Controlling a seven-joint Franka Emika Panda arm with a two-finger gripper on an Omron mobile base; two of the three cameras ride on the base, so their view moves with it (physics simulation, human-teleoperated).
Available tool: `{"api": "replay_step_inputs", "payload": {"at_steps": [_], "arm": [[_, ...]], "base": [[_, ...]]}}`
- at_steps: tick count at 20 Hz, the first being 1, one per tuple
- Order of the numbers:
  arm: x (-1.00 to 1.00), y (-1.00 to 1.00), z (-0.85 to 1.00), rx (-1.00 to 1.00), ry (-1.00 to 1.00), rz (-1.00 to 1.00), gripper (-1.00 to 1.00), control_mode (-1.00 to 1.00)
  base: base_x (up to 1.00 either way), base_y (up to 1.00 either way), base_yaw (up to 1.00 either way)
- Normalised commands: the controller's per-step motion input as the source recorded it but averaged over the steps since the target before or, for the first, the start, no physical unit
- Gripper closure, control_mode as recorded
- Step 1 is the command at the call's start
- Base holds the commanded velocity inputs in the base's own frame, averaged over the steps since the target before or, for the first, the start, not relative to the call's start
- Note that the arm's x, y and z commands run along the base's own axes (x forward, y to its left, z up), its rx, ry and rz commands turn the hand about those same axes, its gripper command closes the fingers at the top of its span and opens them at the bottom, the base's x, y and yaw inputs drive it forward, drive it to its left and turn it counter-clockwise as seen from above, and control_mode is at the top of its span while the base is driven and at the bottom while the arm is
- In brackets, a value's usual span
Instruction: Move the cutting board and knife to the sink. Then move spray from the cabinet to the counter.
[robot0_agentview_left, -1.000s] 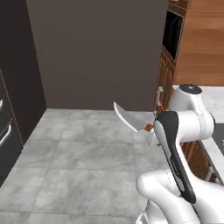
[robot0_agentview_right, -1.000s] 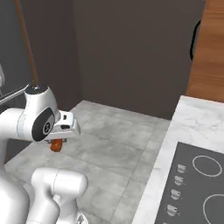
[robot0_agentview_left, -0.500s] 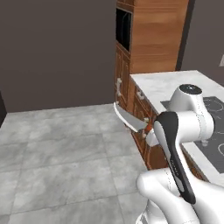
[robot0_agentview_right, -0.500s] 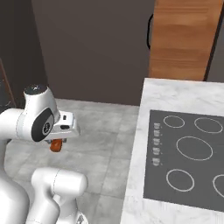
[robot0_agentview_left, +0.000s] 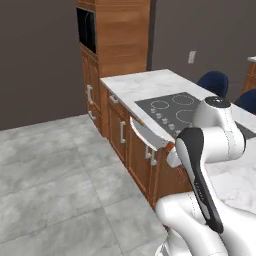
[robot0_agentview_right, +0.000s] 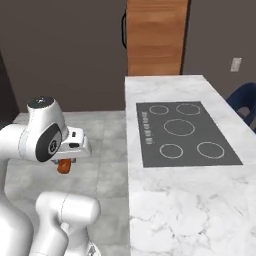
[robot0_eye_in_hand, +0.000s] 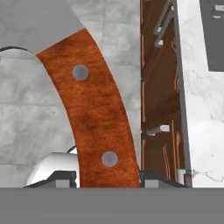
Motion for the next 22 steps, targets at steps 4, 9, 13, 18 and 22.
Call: {"api": "replay_step_inputs", "payload": {"at_steps": [4, 9, 13, 18, 22], "arm": [[0.0, 0.0, 0.0, 0.0, 0.0, 0.0, 1.0, 1.0], [0.0, 0.0, 0.0, 0.0, 0.0, 0.0, 1.0, 1.0], [0.0, 0.0, 0.0, 0.0, 0.0, 0.0, 1.0, 1.0], [0.0, 0.0, 0.0, 0.0, 0.0, 0.0, 1.0, 1.0], [0.0, 0.0, 0.0, 0.0, 0.0, 0.0, 1.0, 1.0]], "base": [[-0.76, -0.07, -0.4], [-0.8, -0.09, -0.39], [-0.84, -0.14, -0.39], [-0.87, -0.15, -0.39], [-0.83, -0.21, -0.4]]}}
